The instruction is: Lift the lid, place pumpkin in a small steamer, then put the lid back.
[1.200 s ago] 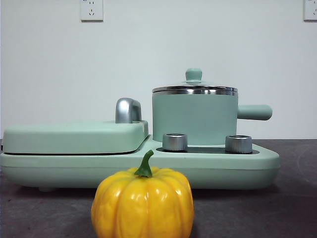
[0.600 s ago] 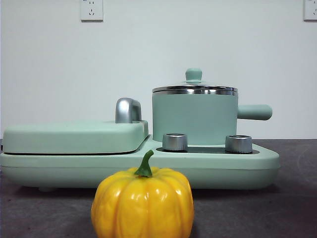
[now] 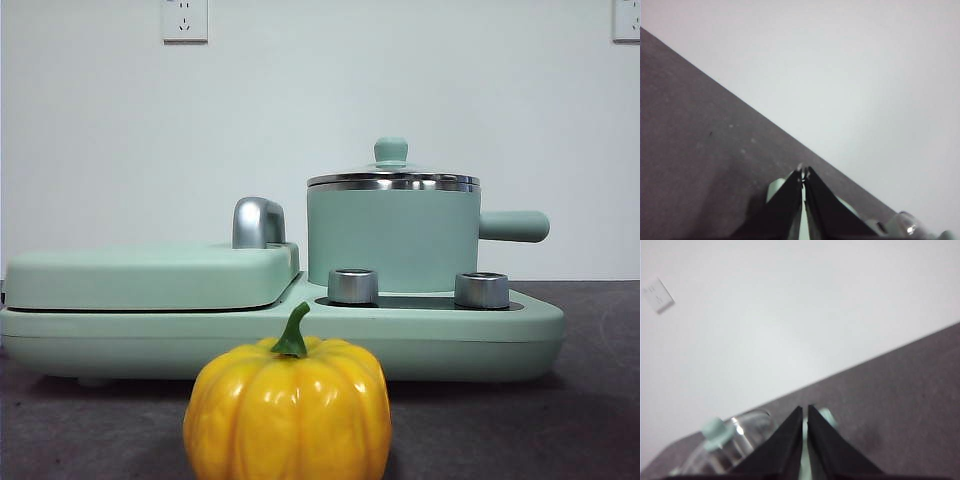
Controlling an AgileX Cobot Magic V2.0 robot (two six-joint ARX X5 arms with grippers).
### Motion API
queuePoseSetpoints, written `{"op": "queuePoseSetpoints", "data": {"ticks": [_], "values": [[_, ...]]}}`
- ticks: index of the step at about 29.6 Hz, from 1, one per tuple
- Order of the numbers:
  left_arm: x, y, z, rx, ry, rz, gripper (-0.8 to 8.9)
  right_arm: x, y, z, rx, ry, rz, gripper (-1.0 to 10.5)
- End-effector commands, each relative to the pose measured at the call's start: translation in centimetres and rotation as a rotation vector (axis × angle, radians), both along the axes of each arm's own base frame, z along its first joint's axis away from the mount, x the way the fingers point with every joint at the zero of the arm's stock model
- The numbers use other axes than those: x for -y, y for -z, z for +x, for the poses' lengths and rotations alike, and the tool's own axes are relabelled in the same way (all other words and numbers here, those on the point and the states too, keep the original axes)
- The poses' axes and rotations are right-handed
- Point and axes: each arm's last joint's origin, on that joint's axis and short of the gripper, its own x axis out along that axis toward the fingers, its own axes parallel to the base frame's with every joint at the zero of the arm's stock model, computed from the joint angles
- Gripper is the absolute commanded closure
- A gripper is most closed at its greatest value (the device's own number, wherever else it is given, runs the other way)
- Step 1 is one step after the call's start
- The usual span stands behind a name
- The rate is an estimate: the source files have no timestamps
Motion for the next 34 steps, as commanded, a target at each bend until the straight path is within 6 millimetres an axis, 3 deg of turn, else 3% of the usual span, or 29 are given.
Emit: {"op": "queuePoseSetpoints", "data": {"ticks": [1, 8, 15, 23, 34], "values": [[0.0, -2.1, -0.7, -0.002, -0.001, 0.021, 8.04, 0.0, -1.8, -0.4, 0.007, -0.005, 0.009, 9.3], [0.2, -6.5, -1.5, -0.024, 0.044, 0.199, 8.04, -0.2, -6.1, -0.4, 0.013, -0.062, -0.111, 9.3], [0.4, -9.4, 0.1, -0.025, 0.127, 0.424, 8.04, -0.6, -9.1, 1.5, -0.007, -0.163, -0.251, 9.3], [0.9, -10.3, 3.5, -0.052, 0.264, 0.500, 8.04, -1.0, -9.8, 4.8, -0.063, -0.264, -0.391, 9.3], [3.0, -11.1, 8.8, -0.082, 0.424, 0.690, 8.04, -2.6, -8.6, 8.3, -0.131, -0.400, -0.549, 9.3]]}}
